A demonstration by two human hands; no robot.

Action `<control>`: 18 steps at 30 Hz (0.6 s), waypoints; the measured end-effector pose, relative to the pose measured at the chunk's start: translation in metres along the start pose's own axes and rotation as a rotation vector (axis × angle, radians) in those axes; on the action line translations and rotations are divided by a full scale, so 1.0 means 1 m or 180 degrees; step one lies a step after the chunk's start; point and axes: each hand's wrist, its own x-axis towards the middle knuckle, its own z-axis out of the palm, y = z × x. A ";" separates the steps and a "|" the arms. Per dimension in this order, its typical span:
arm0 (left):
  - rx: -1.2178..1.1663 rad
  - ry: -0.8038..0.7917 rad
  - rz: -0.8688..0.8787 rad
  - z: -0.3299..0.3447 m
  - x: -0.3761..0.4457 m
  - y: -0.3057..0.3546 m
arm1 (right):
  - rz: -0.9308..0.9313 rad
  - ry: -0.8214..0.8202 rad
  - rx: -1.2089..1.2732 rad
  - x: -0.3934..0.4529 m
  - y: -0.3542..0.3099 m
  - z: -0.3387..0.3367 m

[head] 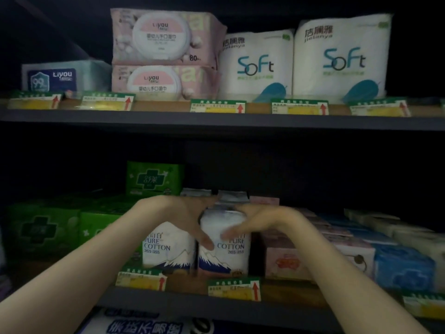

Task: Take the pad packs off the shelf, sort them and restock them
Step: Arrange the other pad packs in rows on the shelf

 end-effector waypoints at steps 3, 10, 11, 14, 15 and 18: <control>0.0266 0.0162 0.0084 0.010 0.013 0.015 | -0.0173 0.0866 0.1062 0.009 0.016 -0.018; 0.0328 0.0178 -0.0083 0.016 0.025 0.013 | 0.0055 0.1019 0.0012 0.053 0.042 -0.004; 0.0332 0.0166 -0.0113 0.016 0.025 0.014 | 0.0007 0.1061 0.0046 0.055 0.040 -0.003; 0.0317 0.0125 -0.0179 0.017 0.025 0.018 | -0.0009 0.1012 0.0057 0.058 0.043 0.001; 0.0295 0.0134 -0.0189 0.017 0.025 0.020 | -0.0019 0.1000 0.0041 0.056 0.043 0.001; 0.0267 0.0086 -0.0231 0.015 0.023 0.021 | -0.0096 0.1324 0.0169 0.044 0.038 -0.004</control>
